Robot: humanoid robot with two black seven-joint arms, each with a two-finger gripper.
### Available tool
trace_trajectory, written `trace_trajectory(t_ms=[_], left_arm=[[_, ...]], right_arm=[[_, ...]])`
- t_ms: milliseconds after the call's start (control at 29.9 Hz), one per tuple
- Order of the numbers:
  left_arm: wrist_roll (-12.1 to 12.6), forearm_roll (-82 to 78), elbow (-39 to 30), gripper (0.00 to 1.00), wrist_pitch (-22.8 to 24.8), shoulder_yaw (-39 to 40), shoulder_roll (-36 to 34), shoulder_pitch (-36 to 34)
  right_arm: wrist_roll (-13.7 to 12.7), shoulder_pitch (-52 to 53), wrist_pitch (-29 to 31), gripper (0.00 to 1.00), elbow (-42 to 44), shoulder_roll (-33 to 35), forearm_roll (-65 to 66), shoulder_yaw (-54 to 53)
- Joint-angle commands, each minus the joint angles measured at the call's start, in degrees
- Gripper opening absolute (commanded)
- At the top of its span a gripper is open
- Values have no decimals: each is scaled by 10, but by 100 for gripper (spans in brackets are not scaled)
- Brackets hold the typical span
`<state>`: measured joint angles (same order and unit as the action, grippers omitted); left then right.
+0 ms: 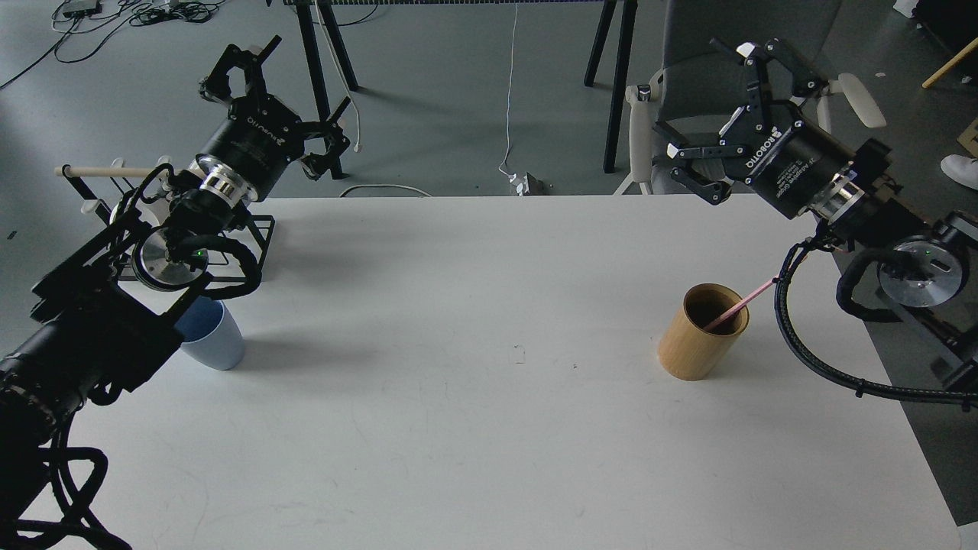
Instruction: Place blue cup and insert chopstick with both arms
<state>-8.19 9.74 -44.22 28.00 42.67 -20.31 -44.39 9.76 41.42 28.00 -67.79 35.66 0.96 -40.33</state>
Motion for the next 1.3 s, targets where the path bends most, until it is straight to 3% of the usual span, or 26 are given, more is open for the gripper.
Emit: trace_trajectory(t_ms=[0, 134, 367, 501, 601, 735, 902, 1035, 1102, 1169, 1202, 1269], left_arm=[[-2, 0, 0, 100, 0, 4, 5, -3], [8, 0, 4, 100, 0, -2, 2, -12], [-6, 6, 6, 100, 0, 31, 7, -23], [-36, 5, 4, 100, 0, 99, -12, -14], [-41, 5, 8, 100, 0, 110, -12, -17], [-38, 1, 8, 100, 0, 102, 2, -23], [11, -26, -9, 100, 0, 67, 5, -48], [2, -68, -54, 100, 0, -4, -52, -84], [-8, -88, -88, 100, 0, -44, -92, -108], [-34, -102, -117, 100, 0, -88, -140, -138], [-57, -107, -128, 100, 0, -107, -164, -149], [-145, -124, -164, 100, 0, -134, -225, -173]], right_arm=[[1, 0, 0, 99, 0, -1, -1, -1], [1, 0, 0, 99, 0, -1, -1, -1], [1, 0, 0, 99, 4, -1, 0, -1], [1, 1, 0, 99, 4, -1, 0, -1], [1, 1, 0, 99, 4, 2, 0, -1], [1, 0, 0, 99, -1, 11, -1, -2], [1, 0, 0, 99, -1, 11, -1, -3], [1, -4, 0, 99, -1, 13, -1, -6], [1, -5, 0, 99, 2, 13, 0, -10], [1, -6, 0, 99, 4, 13, 0, -19], [1, -6, 0, 99, 5, 13, 0, -21], [1, -6, 0, 99, 6, 13, 1, -25]])
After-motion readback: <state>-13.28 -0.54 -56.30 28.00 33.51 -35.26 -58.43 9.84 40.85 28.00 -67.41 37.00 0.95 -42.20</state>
